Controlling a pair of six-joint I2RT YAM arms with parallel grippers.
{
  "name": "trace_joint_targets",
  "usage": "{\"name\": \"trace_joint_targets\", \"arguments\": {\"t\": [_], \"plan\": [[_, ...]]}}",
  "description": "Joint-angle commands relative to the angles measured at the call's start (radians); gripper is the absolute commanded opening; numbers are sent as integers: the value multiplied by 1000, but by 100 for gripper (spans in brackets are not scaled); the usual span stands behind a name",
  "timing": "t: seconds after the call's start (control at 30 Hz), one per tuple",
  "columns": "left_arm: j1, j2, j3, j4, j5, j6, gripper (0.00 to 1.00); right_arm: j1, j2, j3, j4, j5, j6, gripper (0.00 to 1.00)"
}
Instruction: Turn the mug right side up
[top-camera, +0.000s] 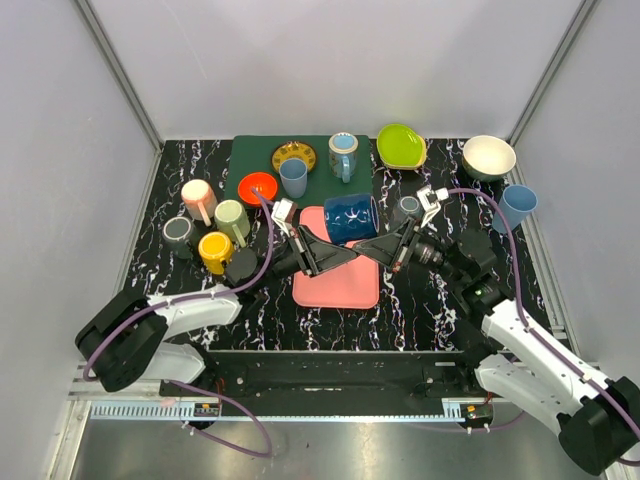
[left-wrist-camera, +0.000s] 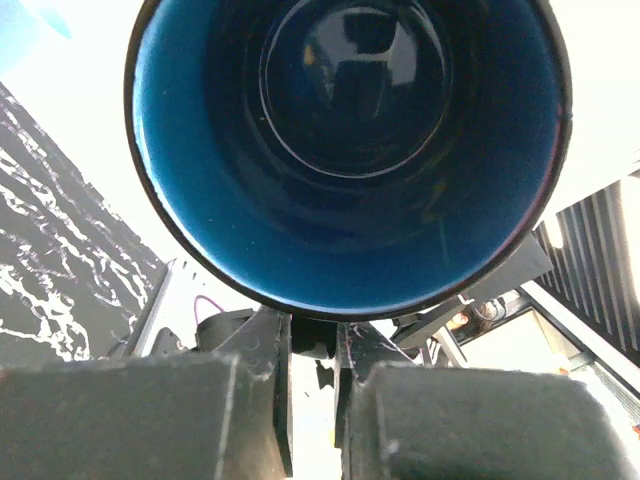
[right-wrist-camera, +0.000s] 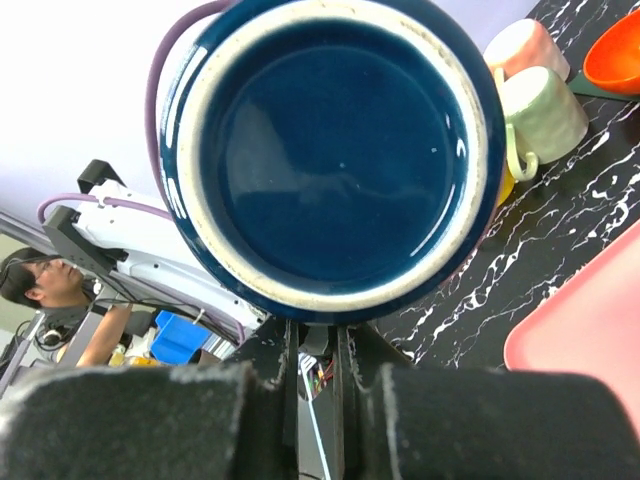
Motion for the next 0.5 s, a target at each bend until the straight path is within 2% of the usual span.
{"name": "trace_joint_targets", "arguments": {"t": [0.0, 0.13, 0.23, 0.3, 0.33, 0.37, 0.47], "plan": [[7, -13, 64, 170, -52, -1, 0, 45, -26, 35, -14, -113, -47, 0], [5, -44, 63, 126, -55, 18, 0, 45, -29, 36, -25, -121, -47, 0], [4, -105, 53, 40, -84, 63, 0, 47, -29, 53, -75, -123, -70, 0], [4, -156, 43, -84, -108, 150, 0, 47, -30, 87, -164, -103, -105, 2], [4, -218, 41, -141, -140, 185, 0, 47, -26, 96, -186, -101, -116, 10], [4, -248, 38, -236, -159, 249, 0, 47, -24, 105, -203, -98, -133, 32], [4, -360, 30, -414, -232, 363, 0, 48, -24, 137, -267, -81, -159, 62]]}}
